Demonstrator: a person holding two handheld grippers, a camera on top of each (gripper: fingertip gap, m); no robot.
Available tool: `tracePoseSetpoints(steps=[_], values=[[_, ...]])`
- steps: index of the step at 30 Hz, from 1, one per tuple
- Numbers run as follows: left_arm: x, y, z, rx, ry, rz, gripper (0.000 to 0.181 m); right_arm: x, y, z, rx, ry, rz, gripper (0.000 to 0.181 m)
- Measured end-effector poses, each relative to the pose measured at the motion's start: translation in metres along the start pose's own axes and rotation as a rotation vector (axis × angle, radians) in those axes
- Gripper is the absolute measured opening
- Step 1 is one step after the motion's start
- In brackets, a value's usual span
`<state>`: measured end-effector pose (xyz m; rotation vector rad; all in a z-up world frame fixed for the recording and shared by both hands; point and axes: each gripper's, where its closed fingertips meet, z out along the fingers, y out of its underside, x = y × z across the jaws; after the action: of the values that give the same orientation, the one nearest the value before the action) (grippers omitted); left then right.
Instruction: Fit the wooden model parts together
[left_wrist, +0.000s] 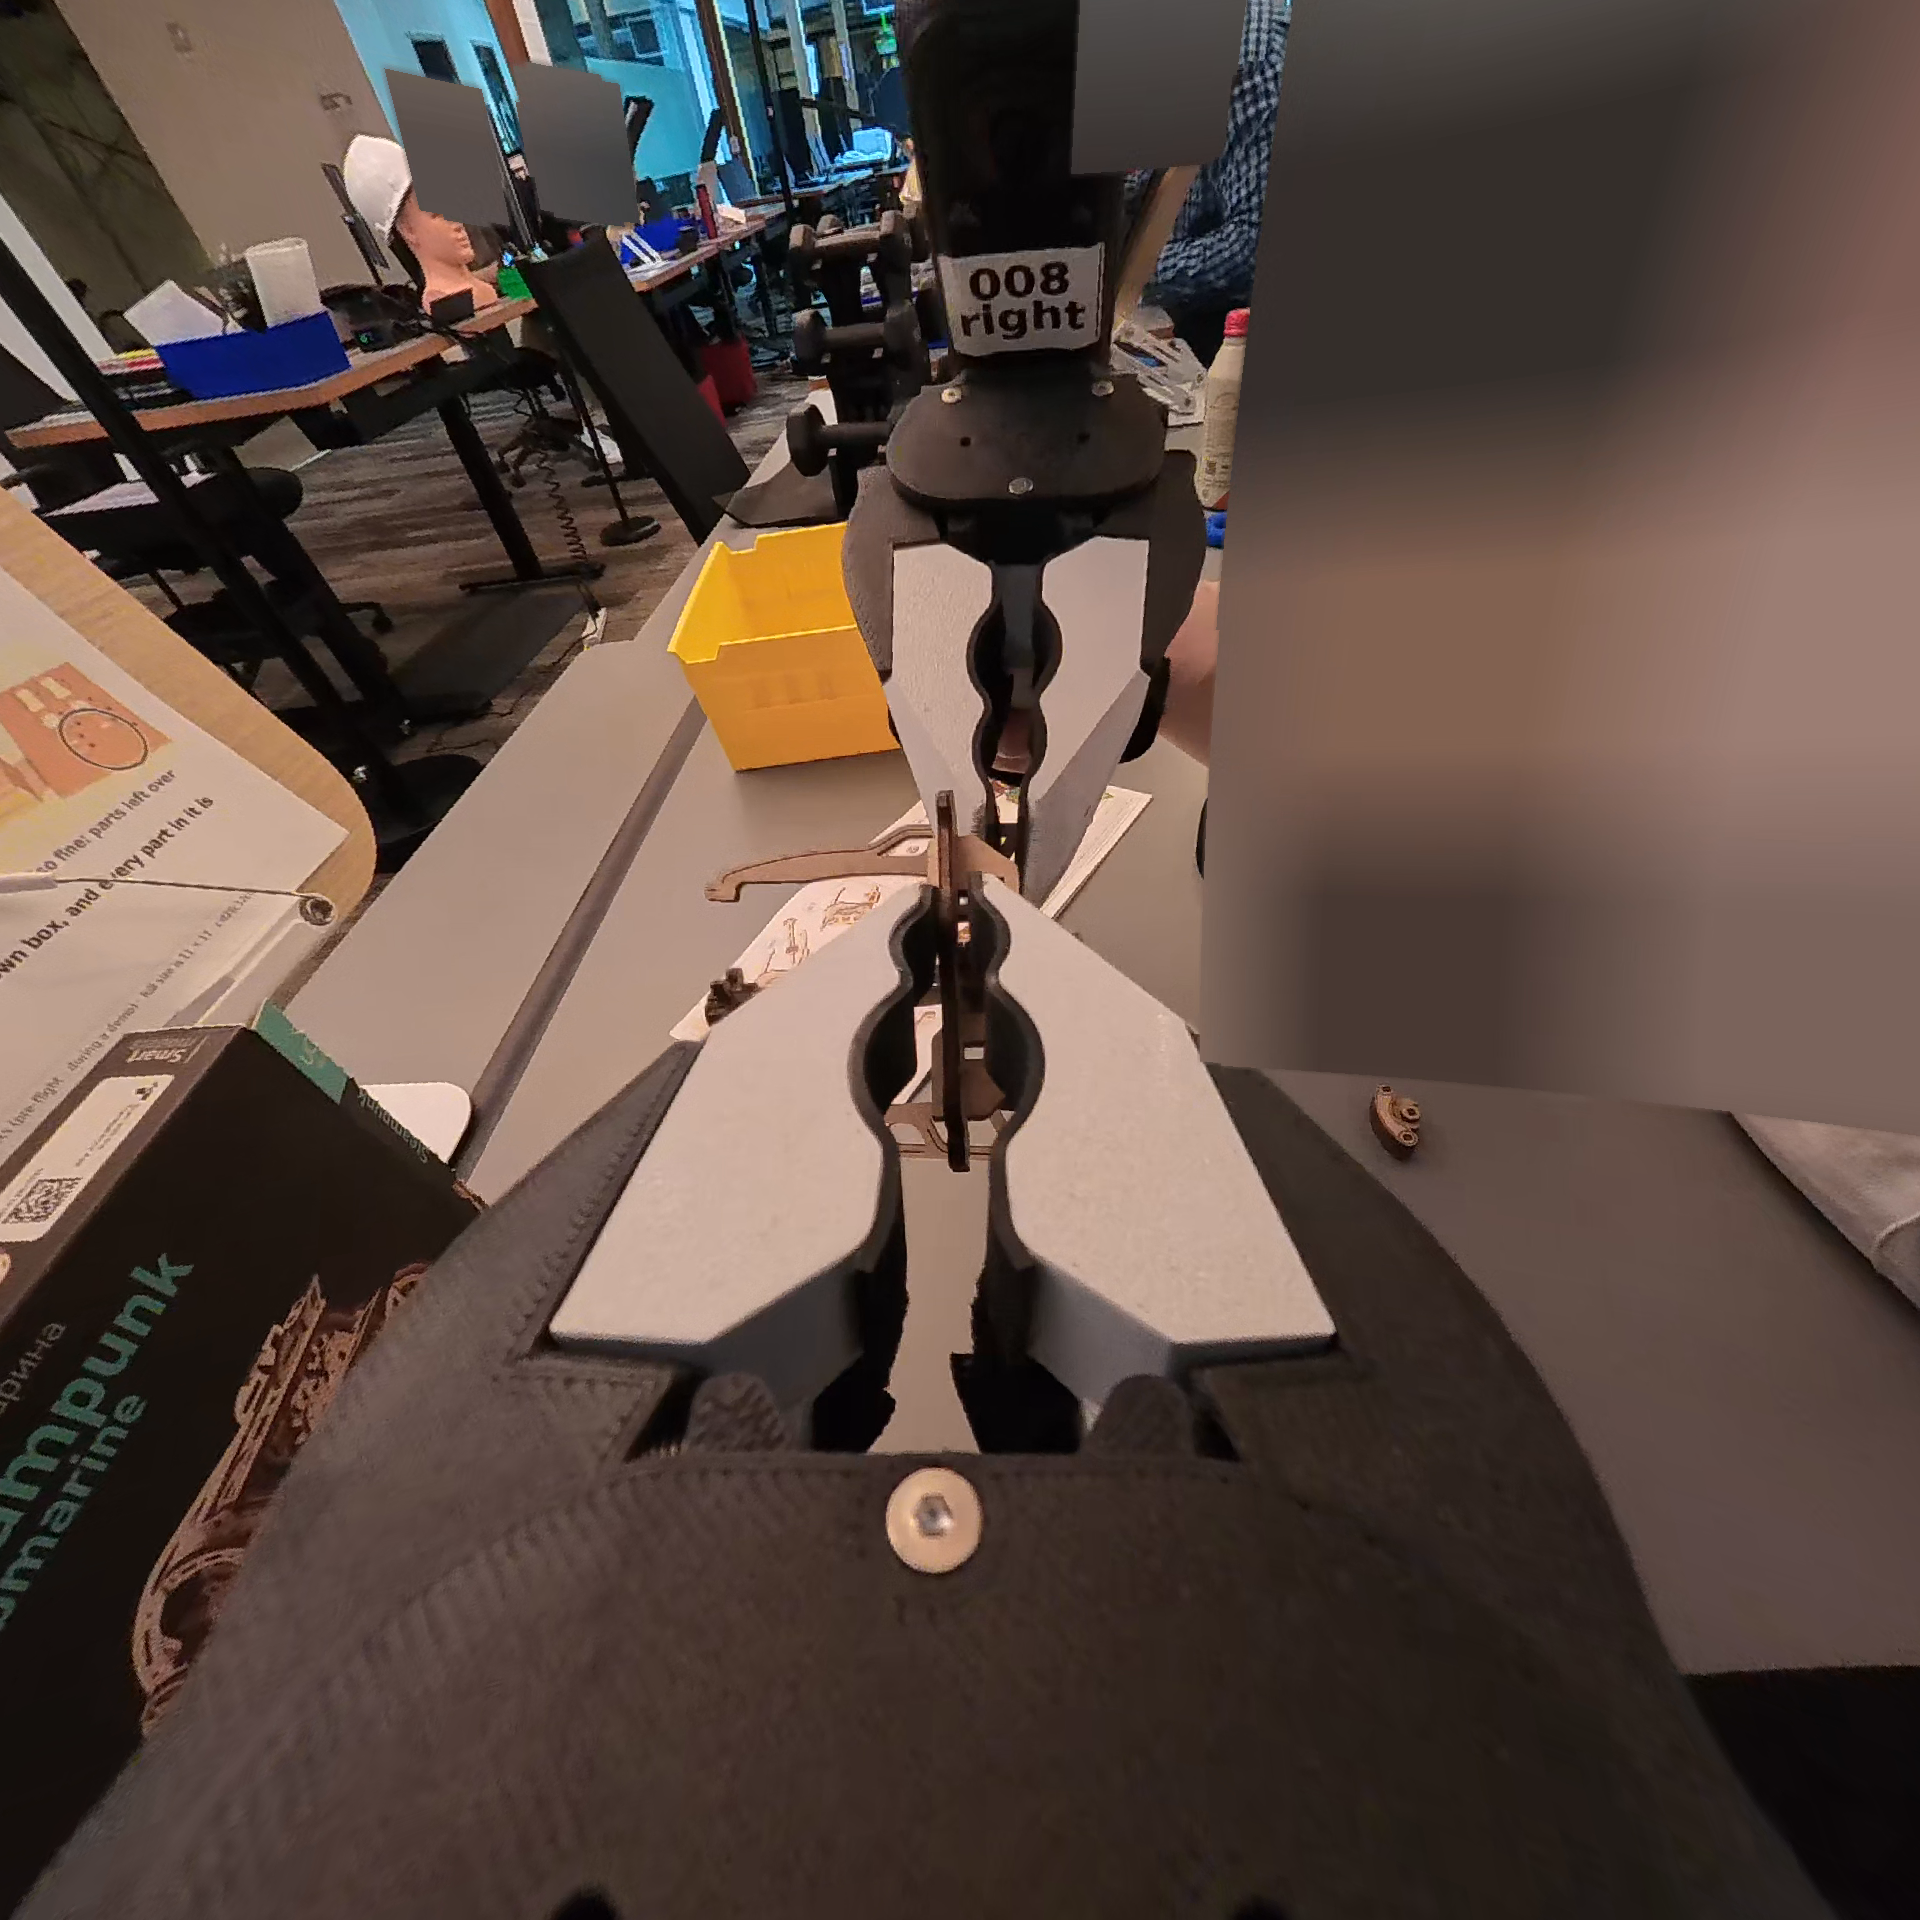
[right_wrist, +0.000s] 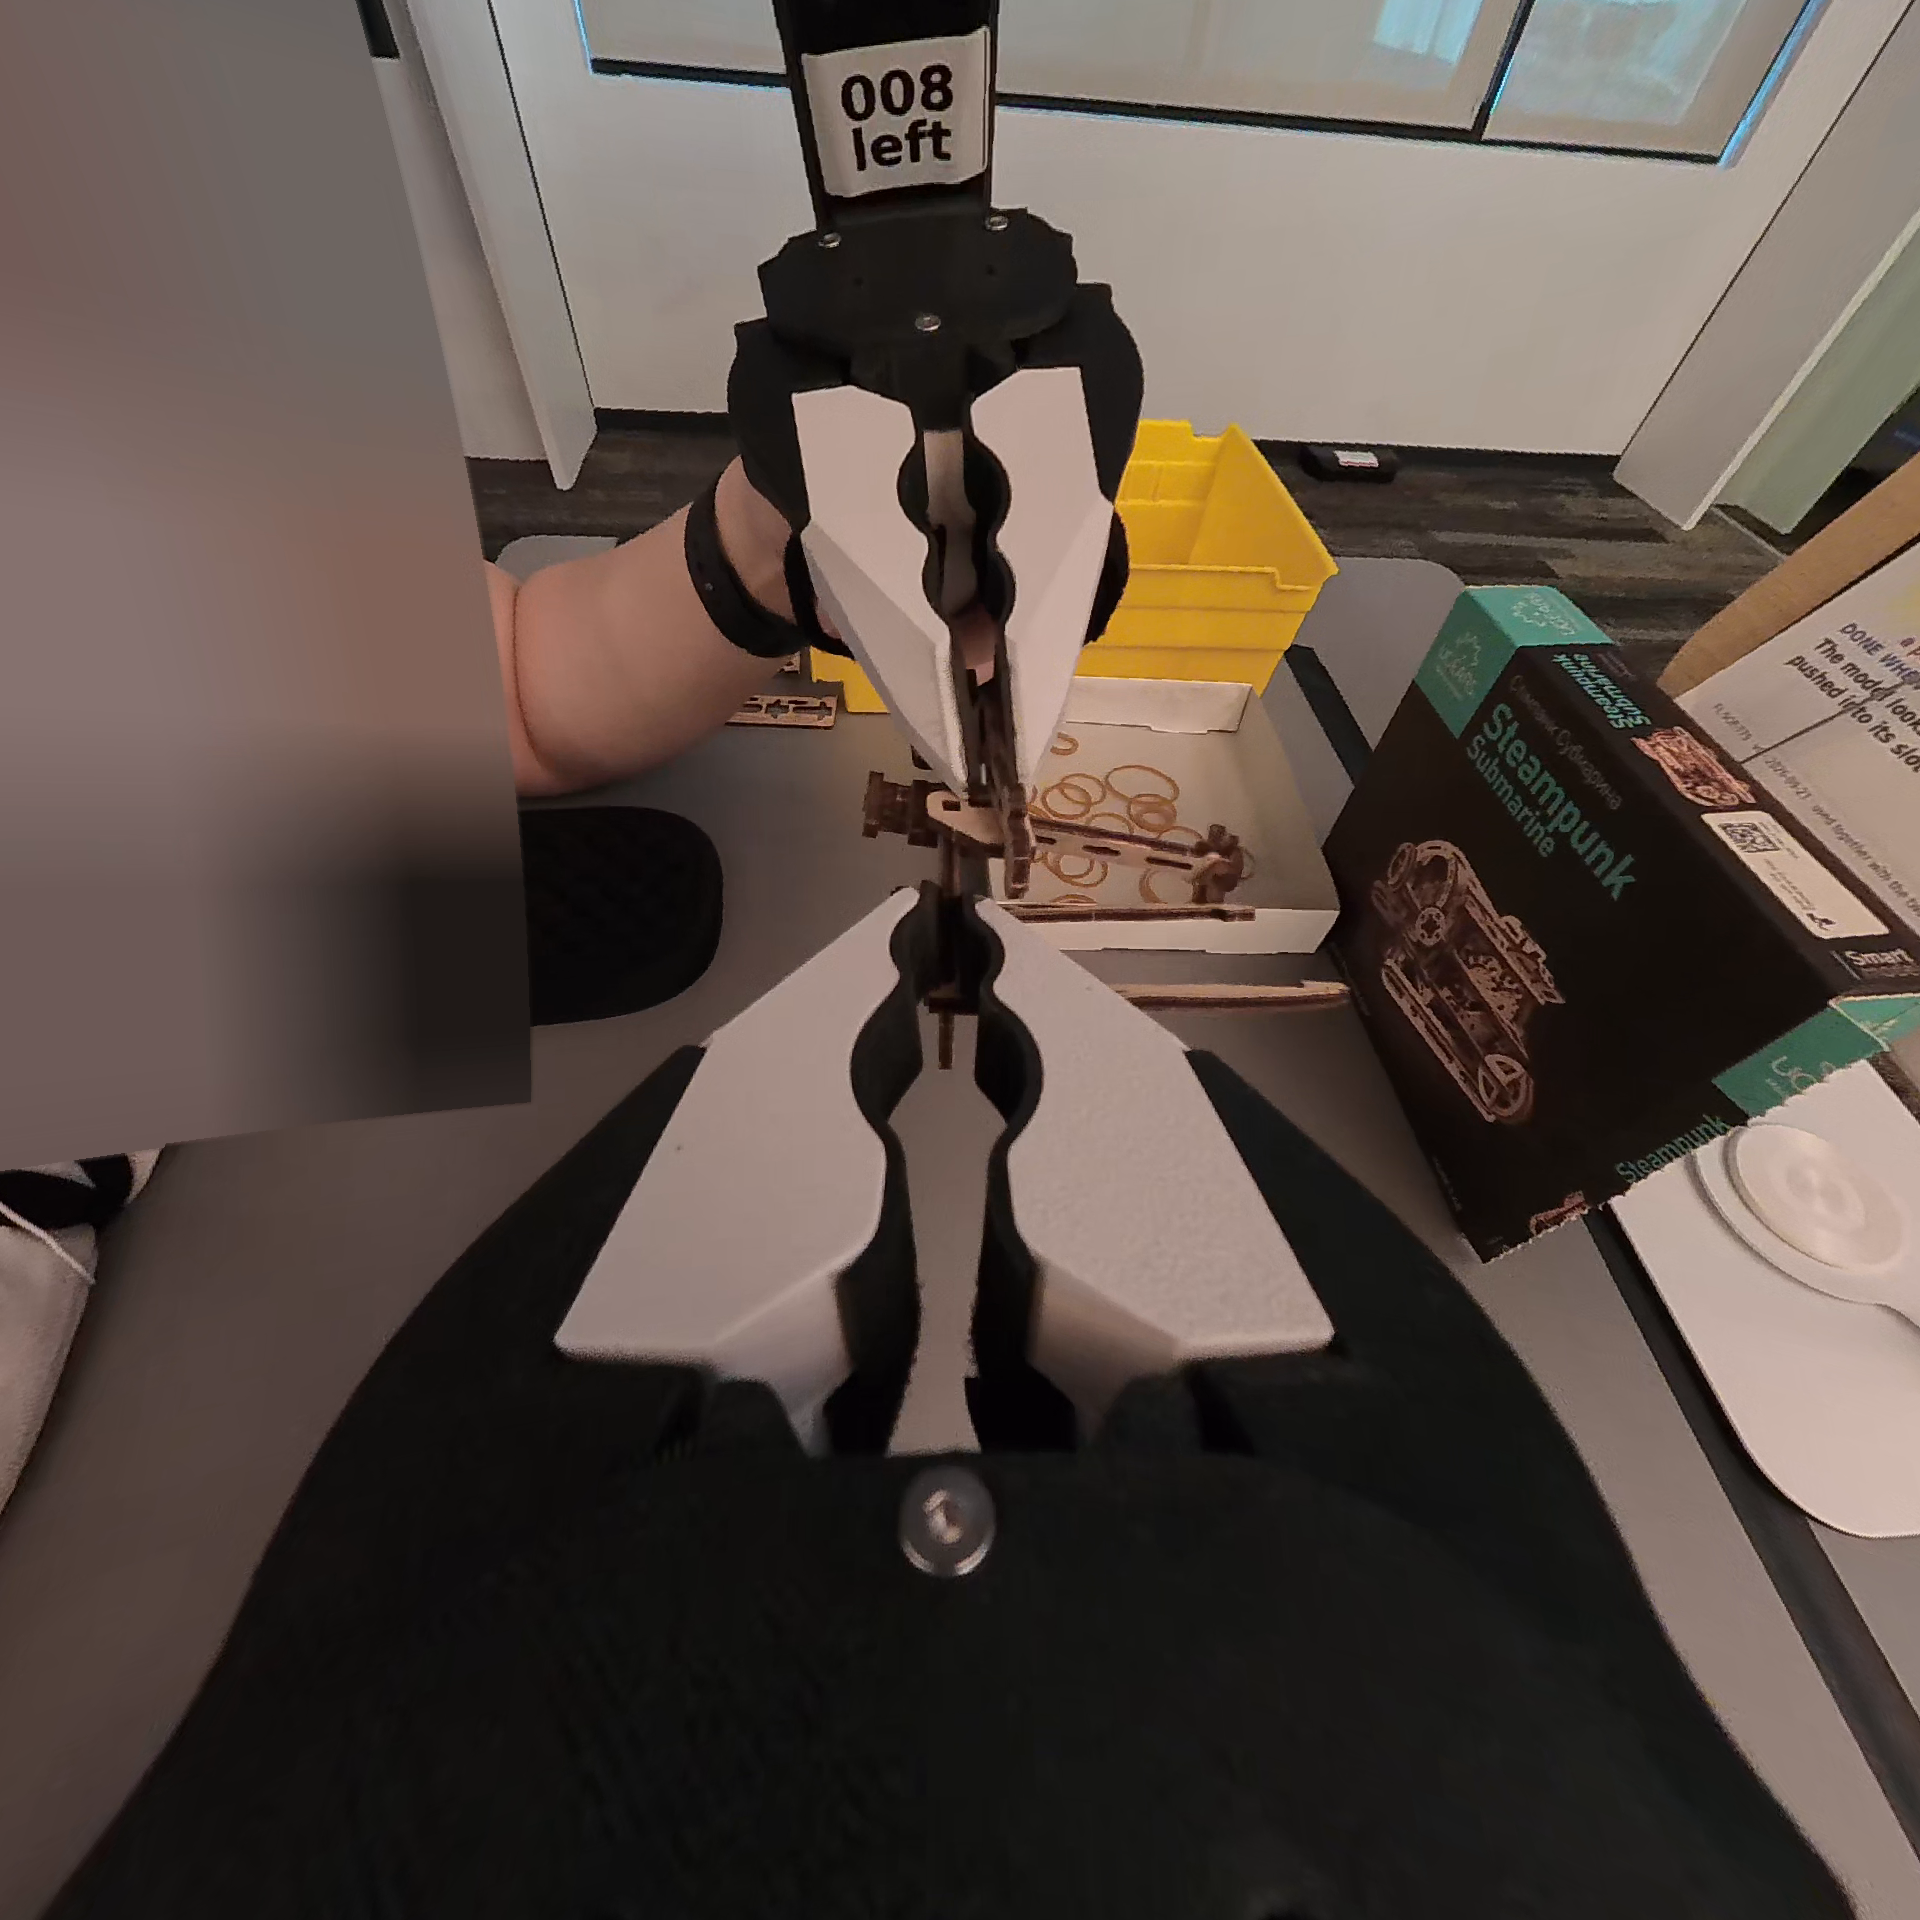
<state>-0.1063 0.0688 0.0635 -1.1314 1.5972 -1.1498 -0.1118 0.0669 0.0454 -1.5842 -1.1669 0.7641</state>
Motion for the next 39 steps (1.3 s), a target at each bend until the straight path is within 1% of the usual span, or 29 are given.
tracePoseSetpoints(steps=[4, 9, 15, 20, 26, 27, 28, 29, 30, 31, 34, 39], values=[[-0.0002, 0.0005, -0.0001, -0.004, -0.003, 0.004, 0.003, 0.0003, 0.0001, 0.0002, -0.007, 0.008, -0.001, 0.001], [-0.0007, 0.0073, 0.0017, -0.052, -0.026, 0.039, 0.003, 0.0023, 0.0063, 0.0023, -0.046, 0.017, 0.001, 0.001], [-0.0016, 0.0058, 0.0017, -0.036, -0.023, 0.021, 0.002, 0.0025, 0.0043, 0.0014, -0.037, 0.019, 0.005, 0.000], [-0.0005, 0.0029, 0.0005, -0.023, -0.008, -0.007, 0.002, -0.0002, 0.0018, 0.0013, -0.004, -0.025, 0.049, 0.001], [-0.0007, 0.0024, 0.0010, -0.027, -0.016, -0.005, 0.002, -0.0004, 0.0017, 0.0011, 0.001, -0.029, 0.042, 0.001], [-0.0002, 0.0024, 0.0008, -0.027, -0.012, -0.006, 0.003, -0.0009, 0.0019, 0.0014, -0.002, -0.029, 0.035, 0.001], [0.0012, 0.0024, 0.0007, -0.028, -0.003, -0.005, 0.007, 0.0004, 0.0030, 0.0017, -0.012, -0.015, 0.027, 0.001], [0.0044, 0.0032, 0.0010, -0.034, 0.018, -0.006, 0.016, 0.0018, 0.0036, 0.0018, -0.018, 0.001, 0.016, 0.001], [0.0051, 0.0055, 0.0024, -0.050, 0.022, -0.011, 0.018, 0.0009, 0.0022, 0.0015, -0.013, 0.001, 0.008, 0.001], [0.0044, 0.0081, 0.0038, -0.066, 0.014, -0.001, 0.015, -0.0001, 0.0020, 0.0012, -0.018, -0.002, 0.008, 0.001], [0.0035, 0.0089, 0.0060, -0.072, -0.006, 0.027, 0.015, 0.0013, 0.0036, -0.0003, -0.033, 0.014, -0.012, 0.001], [0.0074, 0.0038, 0.0032, -0.036, 0.044, -0.027, 0.022, 0.0008, 0.0044, 0.0013, -0.040, 0.017, -0.023, 0.001]])
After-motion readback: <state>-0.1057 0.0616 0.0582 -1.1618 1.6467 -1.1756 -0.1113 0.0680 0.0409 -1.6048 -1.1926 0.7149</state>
